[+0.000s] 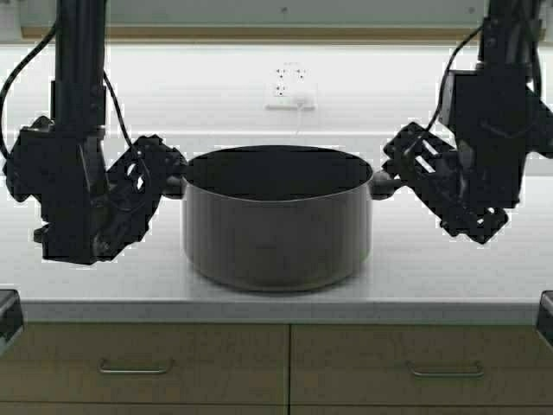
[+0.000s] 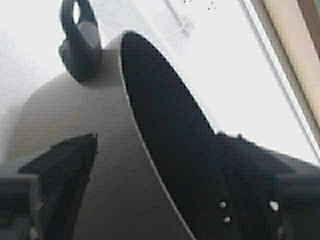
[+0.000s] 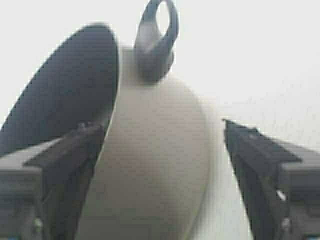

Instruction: Open the cabinet, put the pot inside, then close it

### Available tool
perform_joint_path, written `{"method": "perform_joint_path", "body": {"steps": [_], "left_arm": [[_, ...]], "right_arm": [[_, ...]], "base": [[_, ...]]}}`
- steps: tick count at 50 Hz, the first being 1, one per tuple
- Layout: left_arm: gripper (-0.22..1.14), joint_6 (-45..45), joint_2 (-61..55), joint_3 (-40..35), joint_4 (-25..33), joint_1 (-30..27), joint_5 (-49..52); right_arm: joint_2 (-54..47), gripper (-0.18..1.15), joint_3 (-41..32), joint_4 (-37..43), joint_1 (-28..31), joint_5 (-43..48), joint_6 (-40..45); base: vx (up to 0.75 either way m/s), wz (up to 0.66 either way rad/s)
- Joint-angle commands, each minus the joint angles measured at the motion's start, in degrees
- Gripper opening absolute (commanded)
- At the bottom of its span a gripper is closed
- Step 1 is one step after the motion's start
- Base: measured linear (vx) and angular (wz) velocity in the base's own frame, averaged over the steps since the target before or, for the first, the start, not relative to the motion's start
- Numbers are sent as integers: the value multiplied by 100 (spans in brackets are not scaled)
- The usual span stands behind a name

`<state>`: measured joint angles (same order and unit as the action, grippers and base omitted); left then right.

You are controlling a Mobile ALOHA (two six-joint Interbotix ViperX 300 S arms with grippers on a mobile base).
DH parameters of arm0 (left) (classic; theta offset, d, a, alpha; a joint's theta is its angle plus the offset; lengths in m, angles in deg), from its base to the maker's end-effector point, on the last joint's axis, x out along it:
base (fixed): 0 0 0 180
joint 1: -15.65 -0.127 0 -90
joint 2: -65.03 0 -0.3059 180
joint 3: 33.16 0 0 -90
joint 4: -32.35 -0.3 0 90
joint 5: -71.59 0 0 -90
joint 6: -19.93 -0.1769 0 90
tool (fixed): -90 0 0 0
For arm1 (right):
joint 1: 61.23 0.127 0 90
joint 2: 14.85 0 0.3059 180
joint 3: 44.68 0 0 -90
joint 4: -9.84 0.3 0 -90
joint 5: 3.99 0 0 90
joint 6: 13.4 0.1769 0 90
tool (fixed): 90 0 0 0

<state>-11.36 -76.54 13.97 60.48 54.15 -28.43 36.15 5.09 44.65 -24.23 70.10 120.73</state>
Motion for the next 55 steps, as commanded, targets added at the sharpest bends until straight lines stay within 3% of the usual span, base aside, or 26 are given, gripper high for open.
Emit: {"method": "perform_joint_path", "body": {"steps": [1,9,15,21,28,37,55], "left_arm": [[102,-53,53,-176,18,9,-53],[102,-35,-141,-220,193,-105,-9],[102,88,-457,-387,88,-527,0],[102,229,-782,-879,-659,-1063,79],[102,290,-1169,-1705,-1740,-1644,158],[102,396,-1380,-2505,-2382,-1995,404],[102,396,-1547,-3313,-2470,-2153,879]], "right_arm": [[-70,102,-62,53,-18,343,53],[-554,103,-343,70,-158,712,158],[-1107,103,-721,35,-387,1046,536],[-1688,103,-1362,-281,-686,1406,1090],[-2285,103,-2276,-1441,-1160,1441,1573],[-2522,103,-2839,-1837,-1679,1485,1828],[-2821,102,-3727,-2672,-2101,1283,2101]], "base": [[11,-5],[11,-1],[7,1],[4,2],[1,3],[1,0],[1,-1]]}}
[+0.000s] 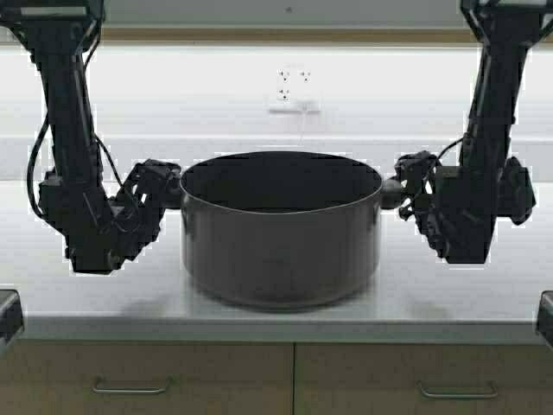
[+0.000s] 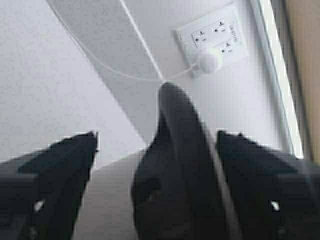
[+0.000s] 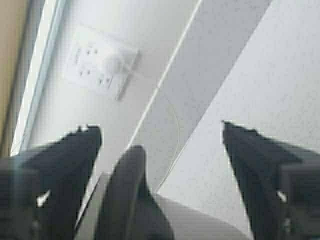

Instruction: Open the cabinet, put the pot inside, then close it

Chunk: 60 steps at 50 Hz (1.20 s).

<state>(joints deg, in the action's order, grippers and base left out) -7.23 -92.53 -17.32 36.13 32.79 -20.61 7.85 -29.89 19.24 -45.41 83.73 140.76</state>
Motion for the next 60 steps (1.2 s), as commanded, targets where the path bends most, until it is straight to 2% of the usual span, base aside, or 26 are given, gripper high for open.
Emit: {"method": "perform_joint_path", "body": {"steps": [1,12,17,19,22,25,28,29,31,33,36,38,41,46,60], "left_arm": [[102,-18,53,-193,-26,-9,114],[101,-26,26,-211,-35,-18,176],[96,-53,35,-220,-35,-18,176],[88,-53,53,-202,-35,-18,176],[70,-62,70,-176,-35,-18,176],[41,-70,114,-141,-35,-18,176],[7,-62,176,-97,0,-9,167],[-3,-62,202,-79,0,-18,167],[-17,-53,255,-26,9,-18,167],[-15,-44,325,53,9,-18,176],[-2,-44,431,176,9,-18,167],[6,-44,510,255,9,-9,158],[9,-35,650,404,9,-9,114],[3,-18,993,738,18,-18,44],[2,-18,2426,1881,26,-9,26]], "right_arm": [[-9,102,-246,-132,9,-79,123],[-176,102,-378,-158,18,-79,387],[-185,96,-360,-220,18,-79,466],[-167,88,-343,-308,18,-79,527],[-132,67,-325,-519,18,-79,668],[-88,36,-325,-756,18,-79,853],[-35,3,-325,-923,18,-44,826],[-9,-5,-325,-940,18,-44,809],[35,-11,-316,-932,26,-62,879],[88,-6,-264,-940,18,-35,1002],[229,9,-158,-940,26,35,1055],[334,14,-79,-940,18,114,1055],[519,12,79,-958,18,246,1063],[923,8,492,-949,35,325,1072],[2408,8,1925,-826,255,396,1055]], "base": [[2,-2],[1,0],[1,0],[0,0],[0,0],[0,0],[0,0],[0,0],[-1,-1],[-2,-1],[-2,-2],[0,-1],[0,0],[0,0],[1,0]]}}
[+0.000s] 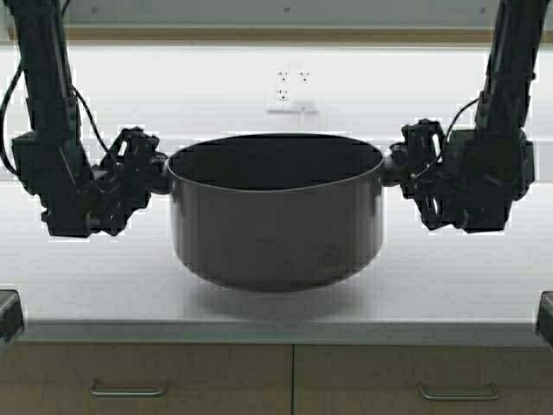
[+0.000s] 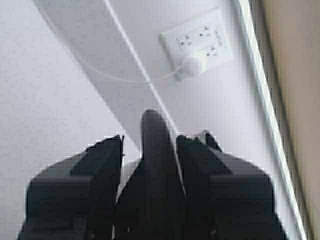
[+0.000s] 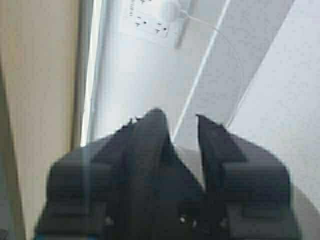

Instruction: Open the cabinet, put the pot inside, then close it

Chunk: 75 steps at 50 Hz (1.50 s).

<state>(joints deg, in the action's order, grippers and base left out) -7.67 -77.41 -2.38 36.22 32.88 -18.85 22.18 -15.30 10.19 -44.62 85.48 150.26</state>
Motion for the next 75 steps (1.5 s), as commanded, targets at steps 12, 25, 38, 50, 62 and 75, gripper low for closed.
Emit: {"method": "perform_joint_path", "body": {"steps": [12,25,38,50,62,75], "left_arm": [[2,9,2382,1257,88,-18,62],[2,0,3744,1573,44,62,1143],[3,-9,4254,1494,308,475,1811],[3,-352,4685,1230,835,826,2268],[3,-554,4887,721,1055,1099,2865],[3,-668,4913,149,1116,1310,3331]], "right_arm": [[2268,8,1318,281,466,211,70],[3375,8,1635,360,747,-457,-44],[3990,8,1538,659,1116,-993,-149],[4166,8,1248,712,1336,-1301,-176],[4210,8,782,958,1687,-1582,-185],[4342,8,272,958,1811,-1951,-202]], "base": [[0,0],[0,0],[-2,0],[-2,0],[-1,0],[0,0]]}}
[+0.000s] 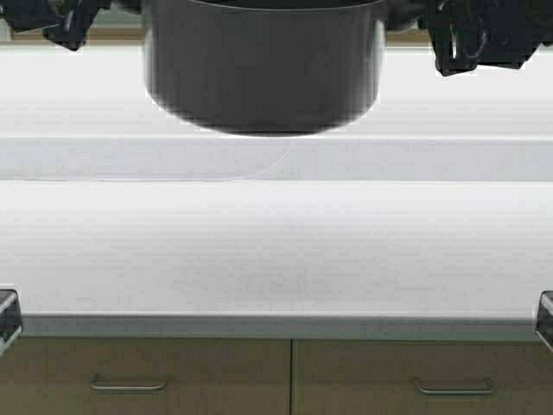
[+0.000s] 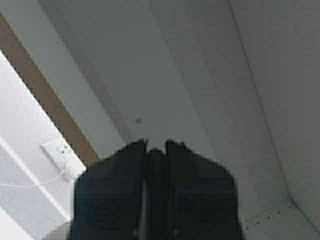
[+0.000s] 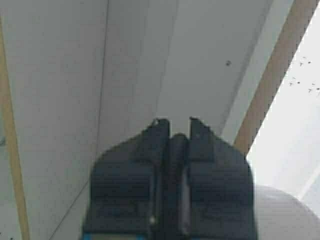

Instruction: Open the cabinet, put the pot inside, then close it

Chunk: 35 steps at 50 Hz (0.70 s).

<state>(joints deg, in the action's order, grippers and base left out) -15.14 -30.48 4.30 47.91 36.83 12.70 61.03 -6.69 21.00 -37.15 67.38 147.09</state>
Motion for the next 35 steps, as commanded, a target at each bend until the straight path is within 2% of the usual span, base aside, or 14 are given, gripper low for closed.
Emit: {"method": "perform_joint_path", "body": {"steps": [1,22,35], "left_arm": [[3,70,229,-562,-44,923,220],[3,-677,712,-1063,598,958,1345],[3,-976,923,-1433,932,958,1978]], "right_arm": [[475,8,-624,-114,1072,-202,105],[1143,8,-1204,0,1081,-1573,-202],[1292,8,-1635,35,1090,-2057,-211]], "base": [[0,0],[0,0],[2,-4]]}}
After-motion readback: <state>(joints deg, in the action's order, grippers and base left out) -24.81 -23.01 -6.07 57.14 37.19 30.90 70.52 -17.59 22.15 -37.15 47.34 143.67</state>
